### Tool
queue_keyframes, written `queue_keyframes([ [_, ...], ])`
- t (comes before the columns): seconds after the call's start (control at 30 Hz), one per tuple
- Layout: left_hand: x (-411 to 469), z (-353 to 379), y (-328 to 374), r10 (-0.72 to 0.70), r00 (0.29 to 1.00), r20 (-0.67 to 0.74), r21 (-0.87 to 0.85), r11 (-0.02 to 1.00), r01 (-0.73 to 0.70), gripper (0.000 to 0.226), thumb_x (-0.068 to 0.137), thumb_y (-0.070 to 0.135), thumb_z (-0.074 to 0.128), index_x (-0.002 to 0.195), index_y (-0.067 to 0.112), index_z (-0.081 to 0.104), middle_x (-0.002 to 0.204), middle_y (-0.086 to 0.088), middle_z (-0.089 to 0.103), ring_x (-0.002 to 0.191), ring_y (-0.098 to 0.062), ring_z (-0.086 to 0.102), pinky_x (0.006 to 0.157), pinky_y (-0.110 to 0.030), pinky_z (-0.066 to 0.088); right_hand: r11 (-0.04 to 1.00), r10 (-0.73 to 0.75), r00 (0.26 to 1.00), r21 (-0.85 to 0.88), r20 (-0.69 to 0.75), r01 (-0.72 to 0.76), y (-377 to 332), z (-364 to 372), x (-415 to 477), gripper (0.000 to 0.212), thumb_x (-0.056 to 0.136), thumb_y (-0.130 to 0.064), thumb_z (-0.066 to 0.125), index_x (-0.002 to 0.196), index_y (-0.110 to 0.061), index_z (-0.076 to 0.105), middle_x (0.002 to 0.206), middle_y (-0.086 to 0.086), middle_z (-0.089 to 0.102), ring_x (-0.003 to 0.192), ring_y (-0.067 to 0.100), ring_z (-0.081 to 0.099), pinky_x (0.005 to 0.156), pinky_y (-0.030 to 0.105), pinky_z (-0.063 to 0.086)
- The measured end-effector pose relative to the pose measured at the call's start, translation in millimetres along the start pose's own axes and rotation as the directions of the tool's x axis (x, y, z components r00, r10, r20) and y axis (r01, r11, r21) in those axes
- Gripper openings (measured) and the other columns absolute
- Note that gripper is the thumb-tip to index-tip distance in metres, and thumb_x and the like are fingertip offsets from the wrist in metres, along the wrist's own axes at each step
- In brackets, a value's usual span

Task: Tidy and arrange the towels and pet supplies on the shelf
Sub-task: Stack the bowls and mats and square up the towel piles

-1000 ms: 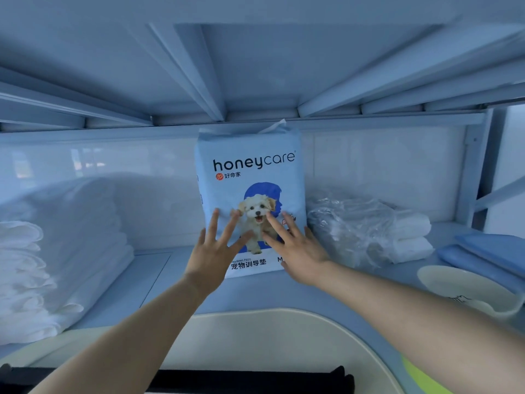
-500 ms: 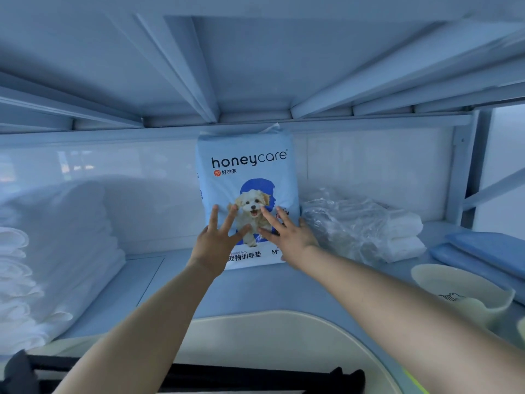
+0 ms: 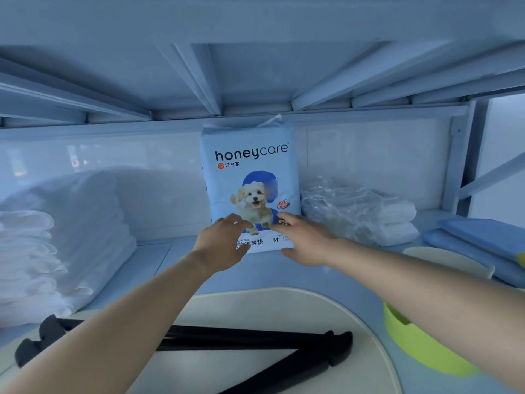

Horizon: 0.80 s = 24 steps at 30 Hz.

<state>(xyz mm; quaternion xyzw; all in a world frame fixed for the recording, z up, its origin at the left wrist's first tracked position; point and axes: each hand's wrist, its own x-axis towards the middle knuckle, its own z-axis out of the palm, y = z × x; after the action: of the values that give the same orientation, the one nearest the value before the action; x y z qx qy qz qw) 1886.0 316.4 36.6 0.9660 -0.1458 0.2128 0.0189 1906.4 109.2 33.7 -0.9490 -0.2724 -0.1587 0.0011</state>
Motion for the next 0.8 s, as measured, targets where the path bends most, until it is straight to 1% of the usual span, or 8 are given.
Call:
queue_keyframes([
  [0.07, -6.2, -3.2, 10.6, -0.018, 1.0, 0.013, -0.083, 0.996, 0.019, 0.031, 0.09, 0.04, 0.05, 0.121, 0.037, 0.05, 0.125, 0.014, 0.05, 0.112, -0.012, 0.05, 0.078, -0.025, 0.041, 1.0, 0.01, 1.0, 0.026, -0.001, -0.01, 2.9, -10.3, -16.5, 0.051, 0.09, -0.036, 0.054, 0.139, -0.028, 0.039, 0.144, -0.006, 0.033, 0.128, 0.018, 0.04, 0.096, 0.033, 0.043],
  [0.17, -15.3, -8.0, 27.1, -0.037, 0.999, 0.012, -0.206, 0.978, 0.038, 0.022, 0.088, 0.042, 0.053, 0.109, 0.037, 0.059, 0.11, 0.018, 0.058, 0.102, -0.009, 0.055, 0.077, -0.024, 0.045, 1.0, 0.022, 1.0, 0.019, 0.0, -0.022, 11.4, -25.3, -42.7, 0.043, 0.09, -0.04, 0.054, 0.131, -0.029, 0.048, 0.133, -0.007, 0.048, 0.12, 0.016, 0.046, 0.091, 0.027, 0.04],
  [0.23, -20.9, -10.7, 39.0, -0.026, 1.0, 0.003, -0.281, 0.96, 0.025, 0.018, 0.086, 0.042, 0.056, 0.103, 0.037, 0.061, 0.101, 0.02, 0.059, 0.096, -0.005, 0.056, 0.079, -0.024, 0.047, 0.999, 0.027, 0.999, 0.045, -0.018, -0.026, 18.8, -34.8, -58.3, 0.038, 0.09, -0.039, 0.055, 0.126, -0.031, 0.052, 0.127, -0.007, 0.052, 0.117, 0.016, 0.048, 0.089, 0.026, 0.04],
  [0.37, -30.9, -18.7, 66.9, 0.014, 1.0, 0.013, -0.328, 0.945, -0.009, 0.013, 0.085, 0.042, 0.058, 0.096, 0.038, 0.062, 0.087, 0.024, 0.055, 0.09, -0.002, 0.056, 0.08, -0.024, 0.049, 0.998, 0.014, 0.999, 0.065, -0.037, -0.012, 31.5, -46.3, -79.6, 0.034, 0.089, -0.04, 0.056, 0.122, -0.031, 0.056, 0.123, -0.007, 0.056, 0.114, 0.016, 0.05, 0.091, 0.033, 0.044],
  [0.53, -40.1, -29.8, 105.5, 0.043, 0.998, 0.037, -0.346, 0.938, -0.027, 0.012, 0.084, 0.042, 0.059, 0.096, 0.04, 0.062, 0.101, 0.02, 0.059, 0.095, -0.003, 0.056, 0.084, -0.03, 0.049, 0.991, 0.008, 0.997, 0.135, -0.076, 0.002, 48.4, -53.5, -103.9, 0.031, 0.087, -0.04, 0.058, 0.117, -0.03, 0.06, 0.118, -0.007, 0.06, 0.111, 0.016, 0.052, 0.091, 0.036, 0.045],
  [0.6, -43.5, -34.3, 122.2, 0.076, 0.996, 0.053, -0.338, 0.94, -0.054, 0.014, 0.084, 0.043, 0.059, 0.097, 0.041, 0.063, 0.105, 0.019, 0.059, 0.097, 0.0, 0.054, 0.084, -0.028, 0.048, 0.984, 0.018, 0.995, 0.178, -0.1, 0.001, 59.6, -58.6, -119.3, 0.03, 0.086, -0.041, 0.06, 0.114, -0.031, 0.062, 0.115, -0.009, 0.062, 0.109, 0.014, 0.053, 0.091, 0.033, 0.044],
  [0.73, -51.1, -42.8, 163.0, 0.152, 0.985, 0.076, -0.383, 0.917, -0.112, 0.012, 0.085, 0.04, 0.059, 0.096, 0.044, 0.062, 0.104, 0.024, 0.057, 0.096, 0.007, 0.052, 0.076, -0.011, 0.04, 0.968, 0.052, 0.991, 0.25, -0.123, -0.02, 88.9, -73.9, -161.8, 0.025, 0.084, -0.037, 0.065, 0.106, -0.026, 0.068, 0.1, -0.009, 0.067, 0.093, 0.008, 0.057, 0.081, 0.028, 0.045],
  [0.8, -51.4, -46.1, 185.1, 0.182, 0.98, 0.076, -0.353, 0.925, -0.144, 0.011, 0.085, 0.042, 0.058, 0.096, 0.045, 0.061, 0.105, 0.024, 0.056, 0.097, 0.006, 0.051, 0.079, -0.015, 0.041, 0.95, 0.094, 0.989, 0.308, -0.114, -0.055, 107.2, -79.0, -181.0, 0.021, 0.084, -0.032, 0.066, 0.103, -0.025, 0.069, 0.097, -0.009, 0.068, 0.092, 0.008, 0.059, 0.077, 0.024, 0.044],
])
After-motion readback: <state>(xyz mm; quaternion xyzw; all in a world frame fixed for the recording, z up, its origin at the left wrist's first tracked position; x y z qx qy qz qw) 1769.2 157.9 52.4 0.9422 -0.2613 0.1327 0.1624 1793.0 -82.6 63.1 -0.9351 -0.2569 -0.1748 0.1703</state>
